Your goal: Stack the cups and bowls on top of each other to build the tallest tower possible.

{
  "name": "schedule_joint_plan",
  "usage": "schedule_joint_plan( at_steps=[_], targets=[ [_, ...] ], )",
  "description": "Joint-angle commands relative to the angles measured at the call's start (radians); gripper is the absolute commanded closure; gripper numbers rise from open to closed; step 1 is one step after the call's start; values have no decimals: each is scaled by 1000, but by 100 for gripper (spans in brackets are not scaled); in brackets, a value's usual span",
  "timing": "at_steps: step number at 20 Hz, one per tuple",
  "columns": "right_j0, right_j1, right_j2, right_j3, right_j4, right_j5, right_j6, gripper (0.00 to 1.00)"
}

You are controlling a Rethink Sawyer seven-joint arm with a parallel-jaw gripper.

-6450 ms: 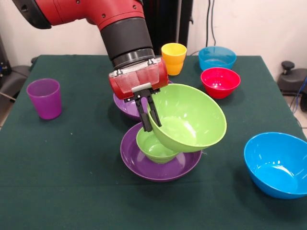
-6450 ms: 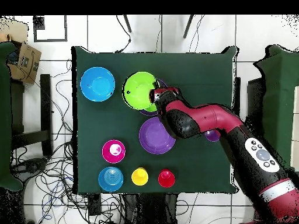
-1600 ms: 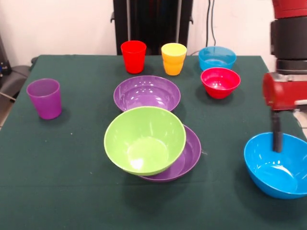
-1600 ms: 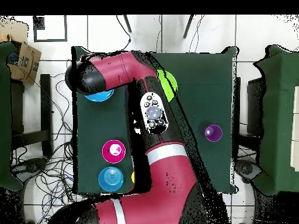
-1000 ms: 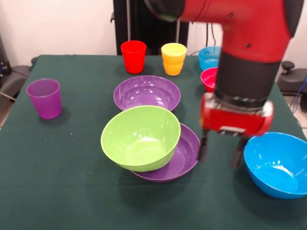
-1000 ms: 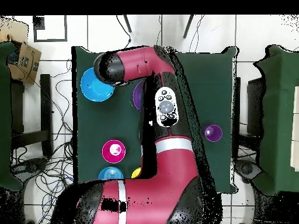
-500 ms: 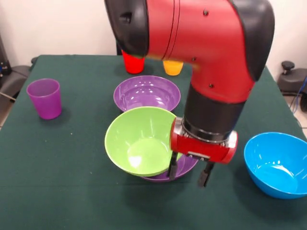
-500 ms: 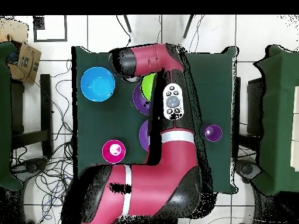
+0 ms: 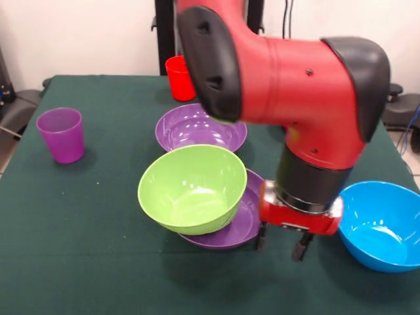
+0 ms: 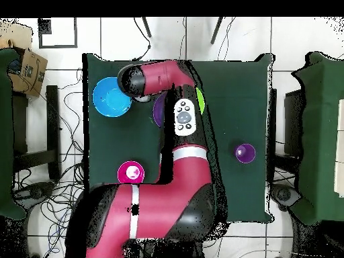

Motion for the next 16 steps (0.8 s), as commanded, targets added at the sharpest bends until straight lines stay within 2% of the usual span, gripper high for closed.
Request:
schedule_joint_plan(
  at_steps=[1, 5, 9, 16],
  targets=[
    [62, -43, -4, 160, 17, -92, 157, 0],
    [72, -97, -13, 222, 50, -77, 141, 0],
    [79, -97, -21, 214, 70, -73, 127, 0],
    [75, -125, -15, 195, 112, -3, 76, 0]
  ],
)
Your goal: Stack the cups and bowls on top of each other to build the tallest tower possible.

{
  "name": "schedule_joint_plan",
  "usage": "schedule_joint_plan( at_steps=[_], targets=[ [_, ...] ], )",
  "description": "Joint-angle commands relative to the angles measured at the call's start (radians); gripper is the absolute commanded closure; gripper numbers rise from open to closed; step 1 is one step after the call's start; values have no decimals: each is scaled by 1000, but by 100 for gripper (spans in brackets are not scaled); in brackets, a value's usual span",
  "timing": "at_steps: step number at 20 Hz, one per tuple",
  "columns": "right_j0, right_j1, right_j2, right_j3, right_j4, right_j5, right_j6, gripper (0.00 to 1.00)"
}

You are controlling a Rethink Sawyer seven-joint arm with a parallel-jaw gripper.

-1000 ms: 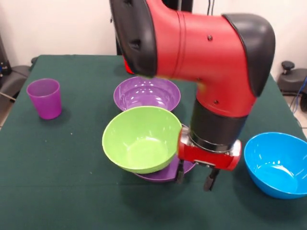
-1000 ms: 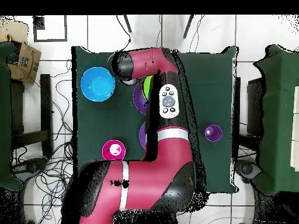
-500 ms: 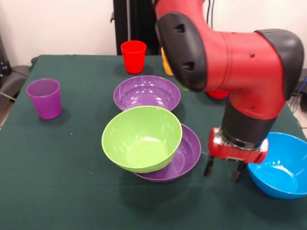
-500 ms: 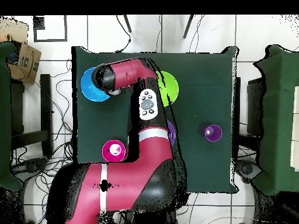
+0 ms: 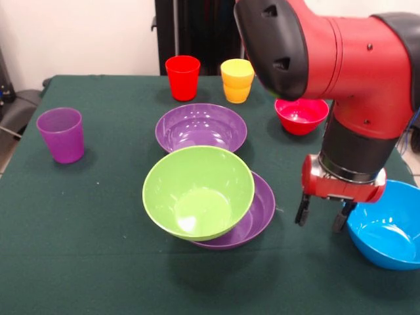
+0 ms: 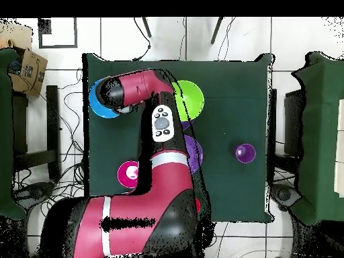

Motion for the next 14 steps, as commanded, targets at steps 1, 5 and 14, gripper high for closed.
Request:
schedule_joint_plan(
  at_steps=[1, 5, 14],
  targets=[
    [0, -41, 25, 41, 46, 48, 75, 0],
    [-8, -6, 34, -1, 56, 34, 51, 0],
    [-43, -30, 47, 26, 89, 9, 13, 0]
  ],
)
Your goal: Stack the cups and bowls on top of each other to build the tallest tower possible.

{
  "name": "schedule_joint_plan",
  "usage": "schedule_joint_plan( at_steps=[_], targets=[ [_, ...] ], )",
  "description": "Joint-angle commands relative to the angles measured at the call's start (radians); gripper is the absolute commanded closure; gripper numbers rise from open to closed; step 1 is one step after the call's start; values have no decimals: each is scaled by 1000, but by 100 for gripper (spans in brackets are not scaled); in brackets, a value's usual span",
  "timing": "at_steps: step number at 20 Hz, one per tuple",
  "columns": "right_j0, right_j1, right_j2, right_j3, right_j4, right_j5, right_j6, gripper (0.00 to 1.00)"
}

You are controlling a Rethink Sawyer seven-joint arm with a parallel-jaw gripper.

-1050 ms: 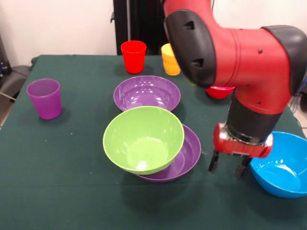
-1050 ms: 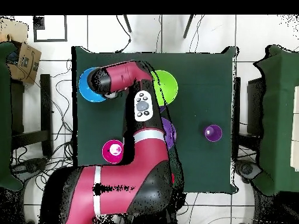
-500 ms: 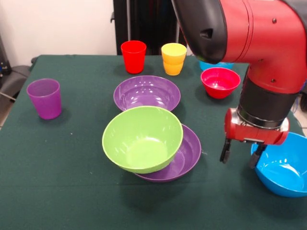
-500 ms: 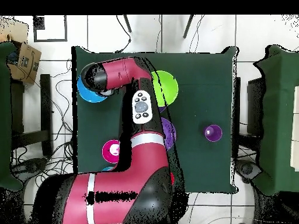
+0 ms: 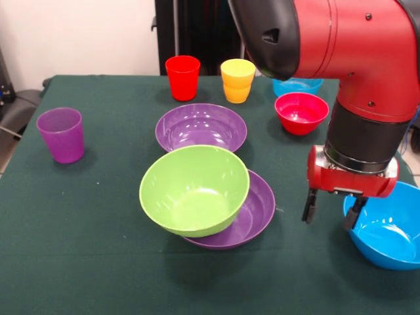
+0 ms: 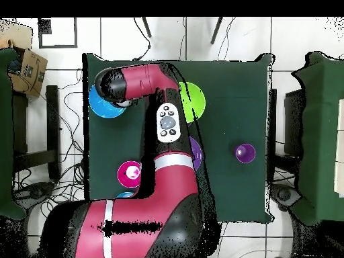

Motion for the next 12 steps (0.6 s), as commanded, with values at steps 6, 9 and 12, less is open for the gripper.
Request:
schedule_joint_plan(
  at_steps=[6, 9, 12],
  targets=[
    [-46, -26, 83, 103, 48, -12, -21, 0],
    [-19, -25, 95, 139, 66, -17, 6, 0],
    [2, -40, 94, 194, 81, -8, 18, 0]
  ],
)
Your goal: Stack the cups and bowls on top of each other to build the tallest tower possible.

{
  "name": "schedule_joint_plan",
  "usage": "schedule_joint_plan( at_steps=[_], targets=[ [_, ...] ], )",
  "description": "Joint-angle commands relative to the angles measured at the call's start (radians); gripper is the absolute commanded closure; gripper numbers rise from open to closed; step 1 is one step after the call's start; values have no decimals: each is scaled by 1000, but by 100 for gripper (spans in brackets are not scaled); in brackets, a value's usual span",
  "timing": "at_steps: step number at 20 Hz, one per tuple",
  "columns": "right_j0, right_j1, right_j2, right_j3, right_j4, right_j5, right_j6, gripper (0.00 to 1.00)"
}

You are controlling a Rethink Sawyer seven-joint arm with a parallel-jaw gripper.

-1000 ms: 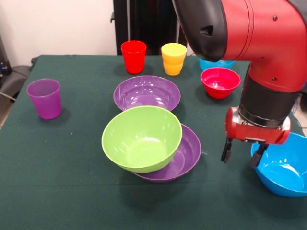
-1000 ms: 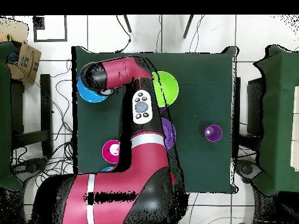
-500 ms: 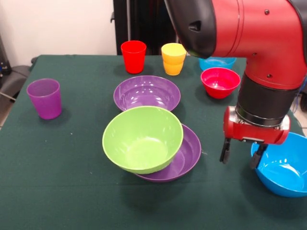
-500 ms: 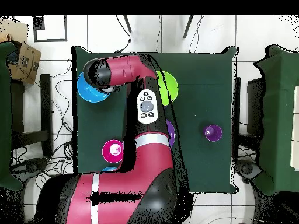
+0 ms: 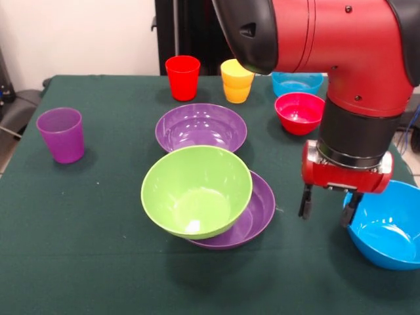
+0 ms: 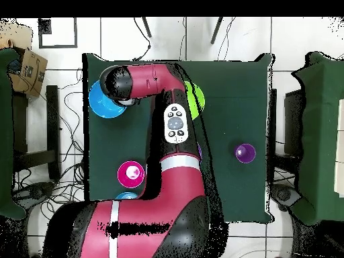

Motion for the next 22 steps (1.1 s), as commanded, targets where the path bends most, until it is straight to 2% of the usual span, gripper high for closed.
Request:
schedule_joint_plan(
  at_steps=[1, 8, 15, 22],
  targets=[
    [33, -17, 84, 159, 30, 1, 20, 0],
    [108, -11, 52, 159, 23, 20, 63, 0],
    [139, 2, 52, 127, 47, 53, 72, 0],
    [173, 41, 17, 88, 33, 25, 77, 0]
  ],
)
